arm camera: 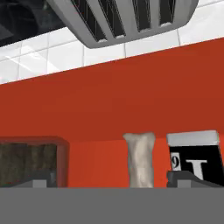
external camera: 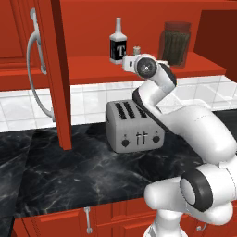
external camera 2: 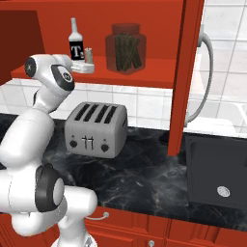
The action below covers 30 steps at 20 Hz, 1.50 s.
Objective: Pick the candle and jar from the dining table and place them in the open cabinet. Close the cabinet after placing the objects.
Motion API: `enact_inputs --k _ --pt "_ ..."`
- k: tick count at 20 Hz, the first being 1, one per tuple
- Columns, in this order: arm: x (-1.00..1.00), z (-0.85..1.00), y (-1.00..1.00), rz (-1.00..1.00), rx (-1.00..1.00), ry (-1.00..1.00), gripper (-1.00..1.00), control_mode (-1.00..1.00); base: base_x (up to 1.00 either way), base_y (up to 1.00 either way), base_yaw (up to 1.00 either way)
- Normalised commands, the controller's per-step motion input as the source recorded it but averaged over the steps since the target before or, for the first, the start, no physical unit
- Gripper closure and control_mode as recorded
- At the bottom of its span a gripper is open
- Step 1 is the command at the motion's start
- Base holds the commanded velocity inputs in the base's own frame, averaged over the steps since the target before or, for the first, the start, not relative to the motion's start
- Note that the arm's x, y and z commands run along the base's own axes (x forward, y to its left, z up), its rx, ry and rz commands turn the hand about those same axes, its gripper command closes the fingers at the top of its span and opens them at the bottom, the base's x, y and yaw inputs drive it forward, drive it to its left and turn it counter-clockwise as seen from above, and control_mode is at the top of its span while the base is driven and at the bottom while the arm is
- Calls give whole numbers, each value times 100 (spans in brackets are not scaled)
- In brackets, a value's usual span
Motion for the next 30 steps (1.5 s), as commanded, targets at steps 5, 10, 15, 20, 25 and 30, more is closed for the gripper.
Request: enact_inputs --k 5,10,15,20,25,30 --pt "-73 0 0 -14 5 3 -100 -100 0 0 0" --pt "-72 0 0 -13 3 2 -100 -100 0 0 0" --pt "-71 -2 0 -11 1 0 -100 -100 0 0 0" --pt "-18 -7 0 -1 0 0 -100 -100 0 0 0" --pt "-27 -22 3 0 -4 0 -100 -100 0 0 0" --pt "-12 -23 0 0 -8 -7 -100 -100 0 0 0"
